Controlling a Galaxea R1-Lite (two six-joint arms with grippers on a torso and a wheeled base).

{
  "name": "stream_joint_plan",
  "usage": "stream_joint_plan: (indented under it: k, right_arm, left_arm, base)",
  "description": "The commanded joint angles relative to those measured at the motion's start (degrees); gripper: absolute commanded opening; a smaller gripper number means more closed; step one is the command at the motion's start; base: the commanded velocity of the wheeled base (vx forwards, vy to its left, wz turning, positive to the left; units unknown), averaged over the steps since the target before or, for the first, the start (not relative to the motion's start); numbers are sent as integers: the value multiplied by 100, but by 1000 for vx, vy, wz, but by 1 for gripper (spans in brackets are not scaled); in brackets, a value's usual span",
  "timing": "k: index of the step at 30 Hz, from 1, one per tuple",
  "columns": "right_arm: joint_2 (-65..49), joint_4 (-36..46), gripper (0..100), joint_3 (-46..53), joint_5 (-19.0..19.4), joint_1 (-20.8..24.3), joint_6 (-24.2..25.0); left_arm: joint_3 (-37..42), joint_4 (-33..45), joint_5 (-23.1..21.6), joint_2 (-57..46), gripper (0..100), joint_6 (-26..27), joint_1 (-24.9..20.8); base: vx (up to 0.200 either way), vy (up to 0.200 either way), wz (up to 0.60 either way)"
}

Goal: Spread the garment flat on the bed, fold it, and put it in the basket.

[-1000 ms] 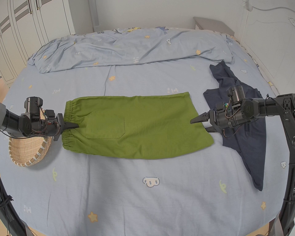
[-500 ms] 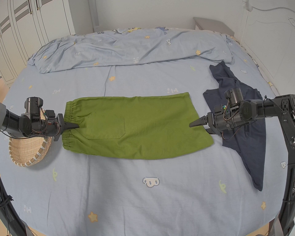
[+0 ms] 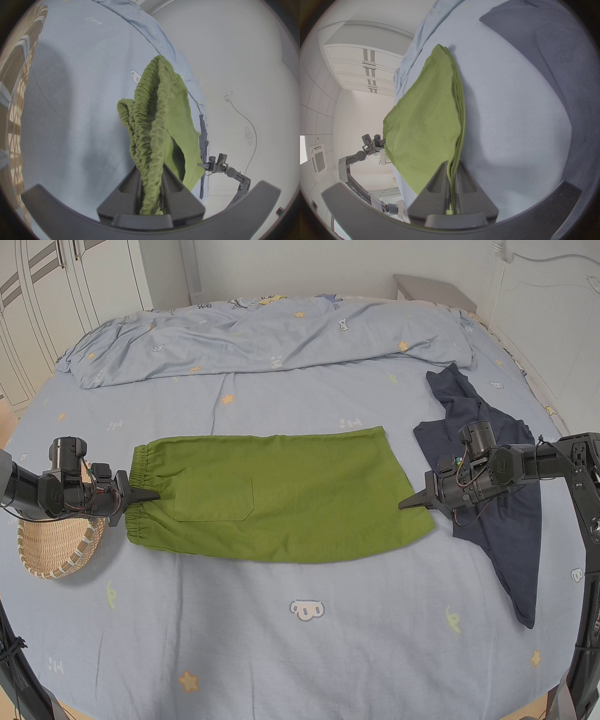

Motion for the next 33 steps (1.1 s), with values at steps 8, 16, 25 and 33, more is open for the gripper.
stream_joint_plan:
  k: [8,16,25,33]
  right_arm:
    - [-1435,344,0,752,-61,78,-12]
    - [-2323,274,0,2554,-158,237,-170]
    - [-3193,-948,0,5050,-404,782,-144]
    - [-3272,-1994,0,6421,-448,1247,-126]
  left_arm:
    - [41,278,-101,-321,0,1,100]
    - [1087,699,-251,-963,0,608,302]
    - [2634,682,-268,-1648,0,1337,504]
    - [3583,638,-268,-1964,0,1785,548]
  base:
    - [0,0,0]
    - [0,0,0]
    - [0,0,0]
    - [0,0,0]
